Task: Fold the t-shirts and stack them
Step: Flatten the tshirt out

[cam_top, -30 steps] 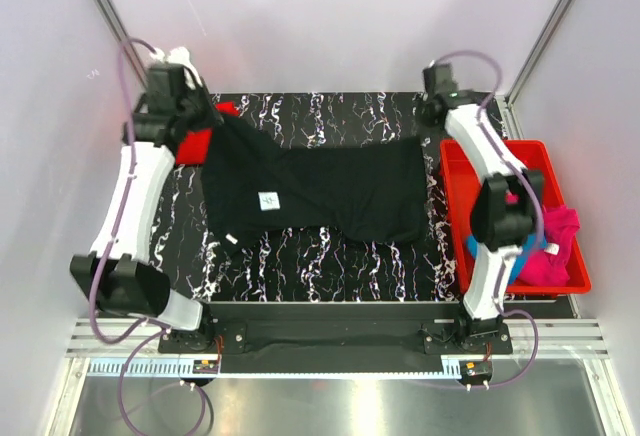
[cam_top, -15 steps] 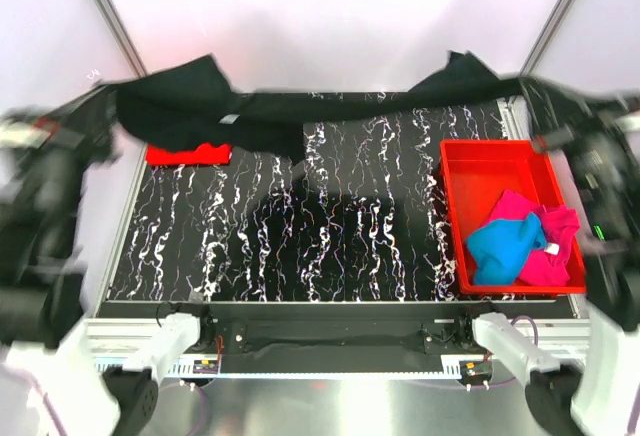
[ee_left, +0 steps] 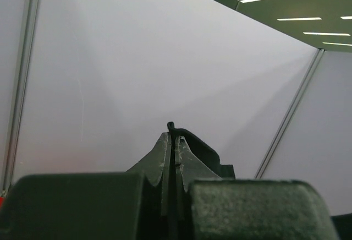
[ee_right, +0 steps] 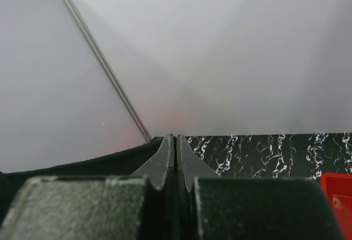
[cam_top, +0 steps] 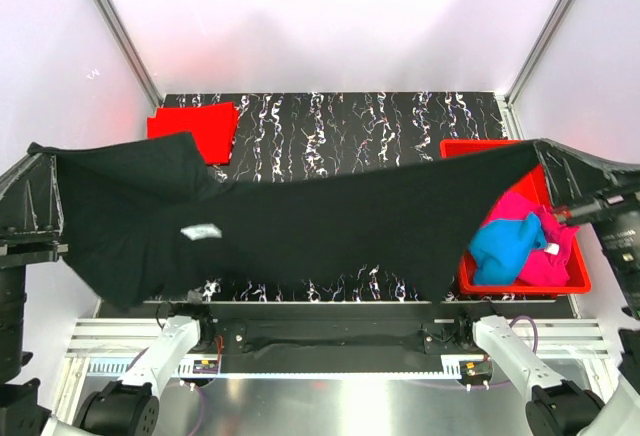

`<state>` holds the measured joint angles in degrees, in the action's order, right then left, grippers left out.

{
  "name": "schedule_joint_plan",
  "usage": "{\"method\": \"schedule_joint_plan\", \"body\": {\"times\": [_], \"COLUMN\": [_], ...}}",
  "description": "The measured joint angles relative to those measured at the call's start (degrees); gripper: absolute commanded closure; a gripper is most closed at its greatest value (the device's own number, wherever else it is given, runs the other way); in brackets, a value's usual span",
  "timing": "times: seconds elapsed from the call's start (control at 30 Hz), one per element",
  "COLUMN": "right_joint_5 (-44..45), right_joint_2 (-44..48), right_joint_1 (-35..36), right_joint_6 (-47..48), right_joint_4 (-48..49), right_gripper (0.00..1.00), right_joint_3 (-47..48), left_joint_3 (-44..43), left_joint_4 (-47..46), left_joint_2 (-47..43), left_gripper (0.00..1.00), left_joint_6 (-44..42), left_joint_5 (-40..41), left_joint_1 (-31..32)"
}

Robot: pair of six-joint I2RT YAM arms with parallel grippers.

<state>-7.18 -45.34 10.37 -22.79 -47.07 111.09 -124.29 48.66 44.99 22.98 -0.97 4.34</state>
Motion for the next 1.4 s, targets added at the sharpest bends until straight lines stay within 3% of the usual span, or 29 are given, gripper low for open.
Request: {"method": "schedule_joint_plan", "body": {"times": [0.17, 0.4, 0.63, 0.77, 0.9, 1.03, 1.2, 1.4], "right_joint_5": [0.0, 0.1, 0.2, -1.2, -3.7, -5.1, -5.3, -1.6], "right_joint_2": [-0.2, -6.2, -13.6, -10.0, 0.1, 8.7, 10.4, 9.1], "right_joint_1": [0.0, 0.0, 0.0, 0.0, 0.0, 0.0, 0.0, 0.0], "right_joint_6": [0.1, 0.7, 0.9, 0.9, 0.6, -0.6, -1.5, -1.1], "right_joint_4": [-0.7, -0.6, -2.3, -3.0, -1.8, -2.3, -5.4, -6.5], "right_gripper": [1.0, 1.0, 1.0, 1.0, 1.0, 1.0, 1.0, 1.0], "right_joint_3": [1.8, 0.3, 2.0, 1.1, -4.4, -3.9, 2.5, 4.8], "left_joint_3": [-1.1, 11.6, 12.7, 12.3, 11.8, 10.5, 3.9, 2.4], "left_joint_4": [0.2, -3.3, -2.7, -2.8, -3.0, -2.8, 0.7, 3.8], "left_joint_2": [1.2, 2.8, 8.0, 5.0, -1.2, -8.6, -10.6, -9.1], "left_gripper": [1.0, 1.0, 1.0, 1.0, 1.0, 1.0, 1.0, 1.0], "left_joint_6": [-0.1, 0.0, 0.1, 0.9, 1.7, 3.0, 3.5, 2.3], "left_joint_5": [-0.9, -3.0, -4.4, -5.7, -6.3, -6.2, -5.4, -2.9], "left_joint_1": [0.0, 0.0, 0.0, 0.0, 0.0, 0.0, 0.0, 0.0]}}
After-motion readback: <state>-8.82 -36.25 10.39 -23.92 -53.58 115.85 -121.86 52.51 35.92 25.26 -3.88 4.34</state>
